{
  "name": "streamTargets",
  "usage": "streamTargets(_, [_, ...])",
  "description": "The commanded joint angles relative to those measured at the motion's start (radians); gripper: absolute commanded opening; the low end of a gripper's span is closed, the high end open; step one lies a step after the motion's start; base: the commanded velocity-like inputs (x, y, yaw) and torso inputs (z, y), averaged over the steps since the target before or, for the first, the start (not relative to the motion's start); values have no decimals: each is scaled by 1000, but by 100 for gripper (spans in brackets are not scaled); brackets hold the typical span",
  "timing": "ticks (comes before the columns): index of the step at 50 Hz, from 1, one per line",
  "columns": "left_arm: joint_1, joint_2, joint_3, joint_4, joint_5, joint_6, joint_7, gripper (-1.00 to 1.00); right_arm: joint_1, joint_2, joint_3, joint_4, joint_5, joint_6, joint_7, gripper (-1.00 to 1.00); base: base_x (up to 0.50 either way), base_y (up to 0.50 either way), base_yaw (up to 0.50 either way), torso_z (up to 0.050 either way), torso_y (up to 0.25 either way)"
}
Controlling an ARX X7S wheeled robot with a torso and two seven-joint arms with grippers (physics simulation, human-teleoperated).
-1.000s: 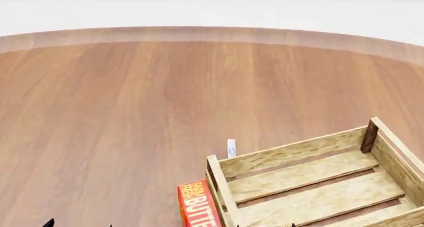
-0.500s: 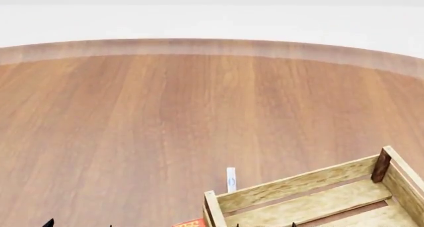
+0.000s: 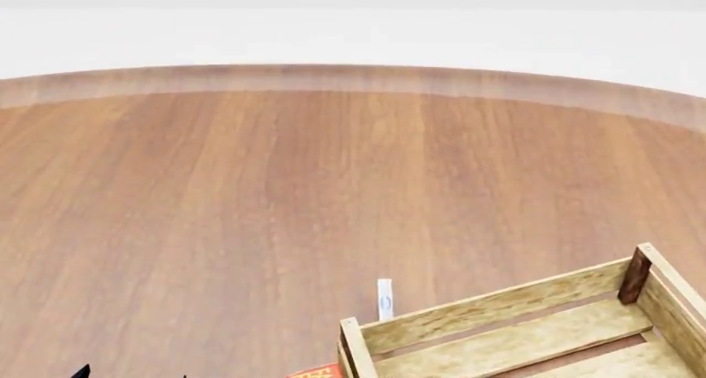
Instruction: Pick up the tomato sauce, and put it in the wooden tray.
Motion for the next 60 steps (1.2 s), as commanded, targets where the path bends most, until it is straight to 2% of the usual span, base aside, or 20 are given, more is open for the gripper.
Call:
streamTargets(1, [2, 14, -16, -8, -13, 43, 12, 100, -210, 19, -8, -222, -98, -48, 58, 100, 0, 0, 0, 0, 0])
streamTargets(6, [2, 11, -13, -7, -15, 45, 8, 100, -342, 29, -29, -204, -133, -213, 108, 100, 0, 0, 0, 0, 0])
streamTargets(10, [2, 9, -10, -4, -17, 41, 5, 100, -388, 36, -35, -185, -151, -272, 131, 100, 0, 0, 0, 0, 0])
streamTargets(25, [2, 1, -1, -9, -25, 49, -2, 100, -447, 35, -58, -33, -124, -456, 177, 100, 0, 0, 0, 0, 0])
streamTargets(40, [2, -6, 8, -7, -30, 51, -12, 100, -530, 32, -76, -22, -189, -563, 246, 100, 0, 0, 0, 0, 0])
streamTargets(60, [3, -15, 19, 7, -38, 41, -26, 100, -494, -1, -115, 177, -159, -638, 293, 100, 0, 0, 0, 0, 0])
